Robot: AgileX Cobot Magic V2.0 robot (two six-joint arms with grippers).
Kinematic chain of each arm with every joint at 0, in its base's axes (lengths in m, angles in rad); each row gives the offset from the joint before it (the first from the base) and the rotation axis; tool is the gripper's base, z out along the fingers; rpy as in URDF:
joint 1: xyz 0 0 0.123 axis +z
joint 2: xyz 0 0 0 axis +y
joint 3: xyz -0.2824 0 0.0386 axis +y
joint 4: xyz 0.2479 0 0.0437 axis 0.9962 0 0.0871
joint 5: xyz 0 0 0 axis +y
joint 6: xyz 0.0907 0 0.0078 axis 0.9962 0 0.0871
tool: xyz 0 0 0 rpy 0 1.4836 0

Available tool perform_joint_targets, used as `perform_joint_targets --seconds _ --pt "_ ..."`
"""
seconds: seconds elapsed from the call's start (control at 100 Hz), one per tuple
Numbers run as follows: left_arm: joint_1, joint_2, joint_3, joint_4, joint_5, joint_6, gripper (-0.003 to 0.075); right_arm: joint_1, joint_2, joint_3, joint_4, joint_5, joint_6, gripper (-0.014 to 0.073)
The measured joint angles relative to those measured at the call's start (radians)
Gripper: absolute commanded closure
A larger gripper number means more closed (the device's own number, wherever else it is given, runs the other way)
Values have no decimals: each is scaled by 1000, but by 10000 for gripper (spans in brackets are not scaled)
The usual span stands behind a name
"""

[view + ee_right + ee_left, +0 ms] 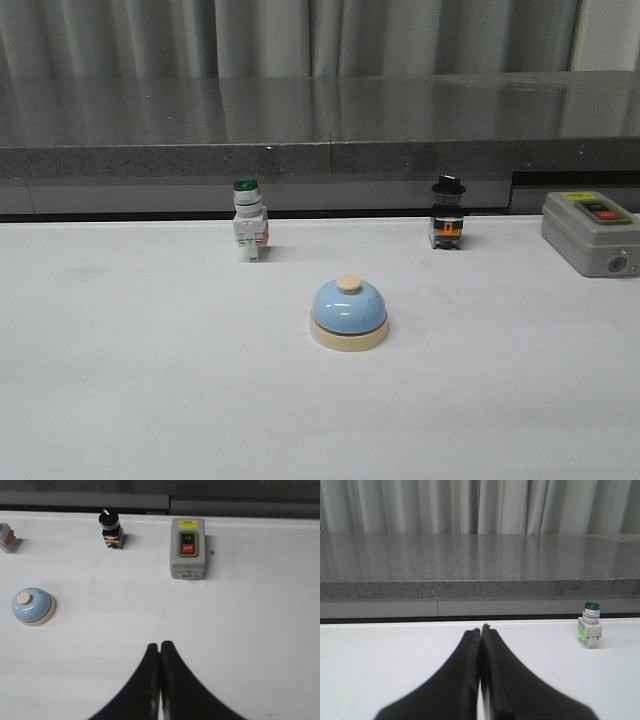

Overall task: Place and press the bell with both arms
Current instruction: 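Lower the closed right gripper tips onto the bell's cream plunger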

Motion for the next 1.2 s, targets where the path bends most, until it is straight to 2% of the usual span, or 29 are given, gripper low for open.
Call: perform_joint_targets --seconds 0.22,0.42,0.85,1.2 --pt "0 0 0 0 0 0 741 30 198 -6 105 -60 -11 654" --pt "0 0 0 0 0 0 741 151 418 -46 119 -98 -19 654" --pt "0 0 0 0 0 0 741 388 831 -290 124 -166 -19 654" --pt "0 0 0 0 0 0 741 458 1062 -472 126 -170 -19 654"
